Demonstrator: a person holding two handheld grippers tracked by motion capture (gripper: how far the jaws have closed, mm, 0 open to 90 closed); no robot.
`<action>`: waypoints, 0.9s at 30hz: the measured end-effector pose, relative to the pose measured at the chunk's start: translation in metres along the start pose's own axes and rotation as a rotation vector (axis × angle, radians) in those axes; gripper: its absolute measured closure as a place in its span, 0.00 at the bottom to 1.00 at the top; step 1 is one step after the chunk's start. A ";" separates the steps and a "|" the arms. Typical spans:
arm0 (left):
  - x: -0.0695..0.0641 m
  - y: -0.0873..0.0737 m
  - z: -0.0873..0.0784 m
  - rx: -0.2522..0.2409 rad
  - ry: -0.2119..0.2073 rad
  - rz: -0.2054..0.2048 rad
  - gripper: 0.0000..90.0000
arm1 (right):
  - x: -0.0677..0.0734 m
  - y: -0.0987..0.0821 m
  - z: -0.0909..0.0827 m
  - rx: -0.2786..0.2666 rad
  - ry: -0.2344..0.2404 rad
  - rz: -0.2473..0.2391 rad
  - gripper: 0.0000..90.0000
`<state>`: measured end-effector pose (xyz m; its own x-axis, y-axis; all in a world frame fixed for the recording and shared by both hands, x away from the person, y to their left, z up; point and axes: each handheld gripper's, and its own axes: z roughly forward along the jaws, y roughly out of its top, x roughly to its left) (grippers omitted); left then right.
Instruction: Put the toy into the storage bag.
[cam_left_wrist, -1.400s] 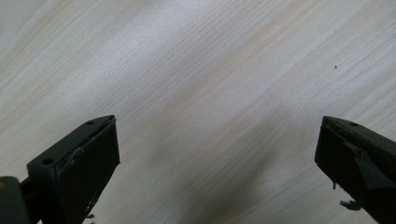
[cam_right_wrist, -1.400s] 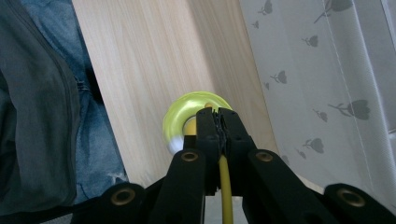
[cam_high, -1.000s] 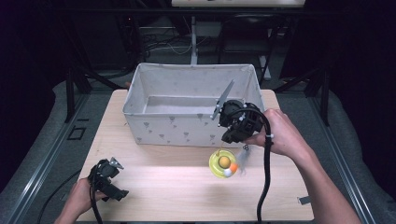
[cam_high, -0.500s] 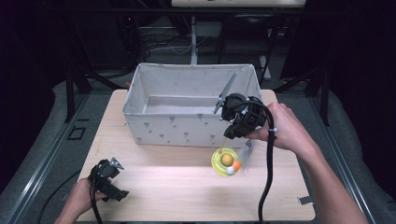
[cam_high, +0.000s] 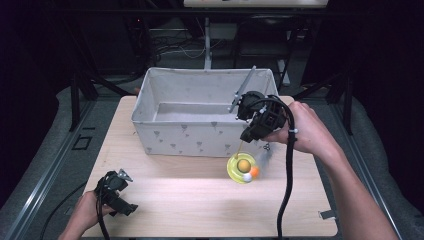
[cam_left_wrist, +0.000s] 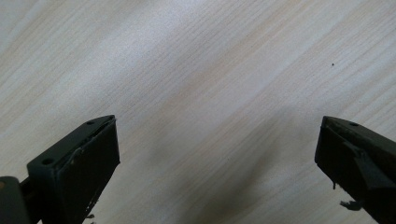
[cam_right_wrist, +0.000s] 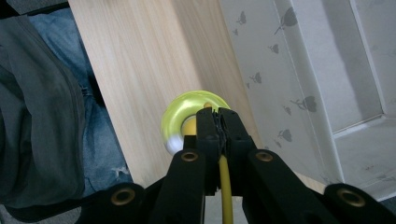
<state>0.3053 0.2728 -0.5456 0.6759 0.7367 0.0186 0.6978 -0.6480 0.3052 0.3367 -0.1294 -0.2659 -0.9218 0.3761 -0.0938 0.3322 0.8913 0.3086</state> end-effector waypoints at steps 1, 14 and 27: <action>0.000 0.000 0.000 0.001 -0.001 0.001 0.00 | -0.001 0.001 -0.001 0.002 0.001 -0.001 0.98; 0.000 0.000 0.000 0.003 -0.004 0.006 0.00 | -0.008 0.008 -0.016 -0.019 -0.012 0.020 0.98; 0.000 0.000 0.001 0.007 -0.012 0.003 0.00 | -0.012 0.017 -0.028 -0.026 -0.028 0.013 0.98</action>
<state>0.3057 0.2722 -0.5461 0.6808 0.7324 0.0082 0.6973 -0.6516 0.2987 0.3474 -0.1259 -0.2329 -0.9114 0.3946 -0.1165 0.3381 0.8796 0.3346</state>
